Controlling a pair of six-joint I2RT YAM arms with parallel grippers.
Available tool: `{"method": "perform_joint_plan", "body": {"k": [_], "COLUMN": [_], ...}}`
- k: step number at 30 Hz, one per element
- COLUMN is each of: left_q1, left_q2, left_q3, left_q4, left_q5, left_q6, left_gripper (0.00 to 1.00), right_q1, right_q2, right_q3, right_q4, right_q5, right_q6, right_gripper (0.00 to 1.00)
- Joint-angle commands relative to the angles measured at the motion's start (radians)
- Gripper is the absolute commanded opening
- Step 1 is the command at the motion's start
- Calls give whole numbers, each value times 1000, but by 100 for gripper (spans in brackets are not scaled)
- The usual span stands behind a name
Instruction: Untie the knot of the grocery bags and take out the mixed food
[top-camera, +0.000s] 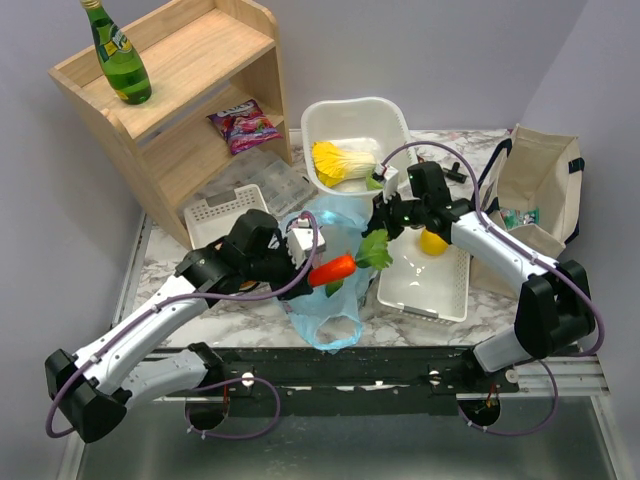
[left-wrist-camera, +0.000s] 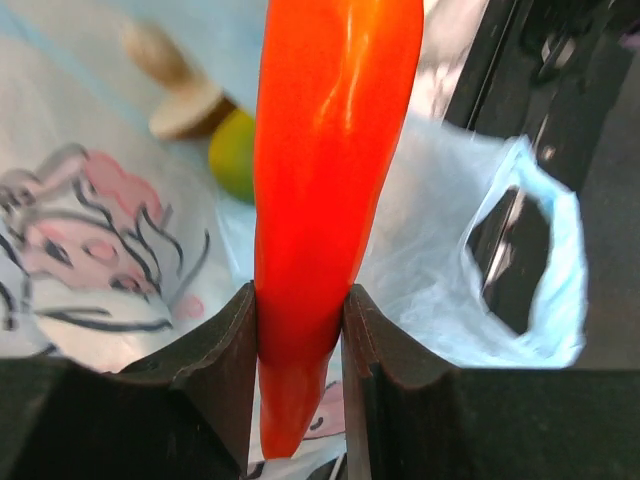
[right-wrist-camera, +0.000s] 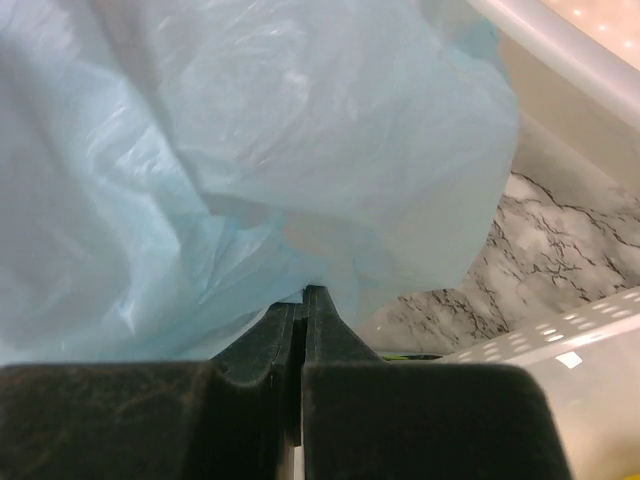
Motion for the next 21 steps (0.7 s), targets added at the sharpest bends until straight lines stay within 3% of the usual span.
{"method": "perform_joint_plan", "body": {"k": [1, 8, 14, 19, 21], "left_q1": [-3, 48, 199, 219, 223], "left_q2": [3, 226, 569, 861, 955], "left_q3": [201, 548, 935, 1242, 1299], "left_q4": [175, 240, 209, 123, 109], "left_q5": [96, 29, -88, -169, -169], "left_q6": [-22, -71, -237, -126, -119], "left_gripper": [0, 0, 0, 0, 0], "right_q1": [-3, -2, -1, -1, -1], "right_q2": [4, -4, -31, -36, -36], "right_q3": [-2, -25, -62, -83, -82], "right_q4": [22, 5, 0, -9, -8], "right_q5": [-65, -65, -88, -67, -65], "right_q6": [-31, -73, -125, -148, -144], "right_gripper": [1, 1, 1, 1, 1]}}
